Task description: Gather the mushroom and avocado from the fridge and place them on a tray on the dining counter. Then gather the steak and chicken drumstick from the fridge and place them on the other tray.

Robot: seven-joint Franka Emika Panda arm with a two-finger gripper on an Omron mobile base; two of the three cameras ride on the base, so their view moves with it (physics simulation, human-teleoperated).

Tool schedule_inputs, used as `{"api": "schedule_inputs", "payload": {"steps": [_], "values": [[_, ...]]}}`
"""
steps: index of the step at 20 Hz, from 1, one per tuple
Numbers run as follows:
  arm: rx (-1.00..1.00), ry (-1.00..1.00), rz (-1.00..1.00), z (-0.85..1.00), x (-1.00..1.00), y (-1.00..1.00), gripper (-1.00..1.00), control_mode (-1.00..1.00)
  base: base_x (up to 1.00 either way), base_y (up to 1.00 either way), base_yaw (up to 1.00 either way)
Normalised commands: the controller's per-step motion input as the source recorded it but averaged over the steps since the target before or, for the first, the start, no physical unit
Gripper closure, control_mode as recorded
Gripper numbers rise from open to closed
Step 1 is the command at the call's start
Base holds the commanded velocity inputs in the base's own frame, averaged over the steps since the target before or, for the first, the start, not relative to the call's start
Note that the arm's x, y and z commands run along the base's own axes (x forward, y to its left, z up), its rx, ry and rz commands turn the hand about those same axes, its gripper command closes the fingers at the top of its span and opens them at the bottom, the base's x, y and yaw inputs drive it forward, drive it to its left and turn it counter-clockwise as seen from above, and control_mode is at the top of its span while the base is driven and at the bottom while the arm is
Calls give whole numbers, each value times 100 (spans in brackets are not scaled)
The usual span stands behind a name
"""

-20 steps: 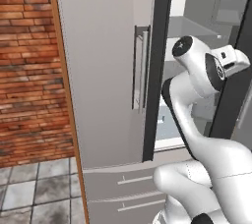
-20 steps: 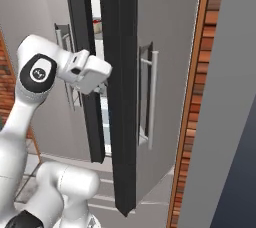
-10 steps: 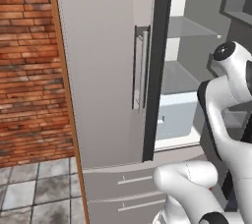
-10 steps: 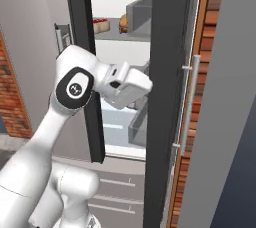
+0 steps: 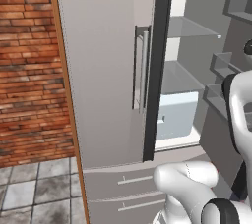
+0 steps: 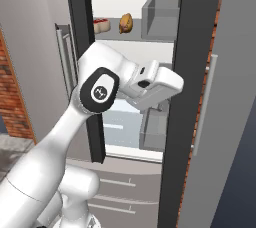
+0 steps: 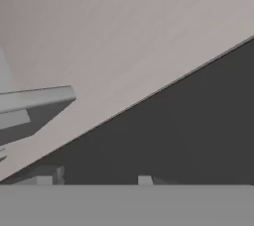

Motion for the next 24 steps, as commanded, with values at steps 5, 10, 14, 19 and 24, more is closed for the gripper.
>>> {"api": "schedule_inputs", "payload": {"steps": [5, 10, 14, 19, 24], "values": [[6, -5, 1, -10, -57, -4, -100, -100, 0, 0, 0], [2, -4, 0, -17, -16, 89, -100, -100, 0, 0, 0], [0, -7, -1, -19, 10, 100, -100, -100, 0, 0, 0], [0, -7, 2, -32, 17, 100, -100, -100, 0, 0, 0], [9, -5, 9, -27, 41, 100, -100, -100, 0, 0, 0]]}}
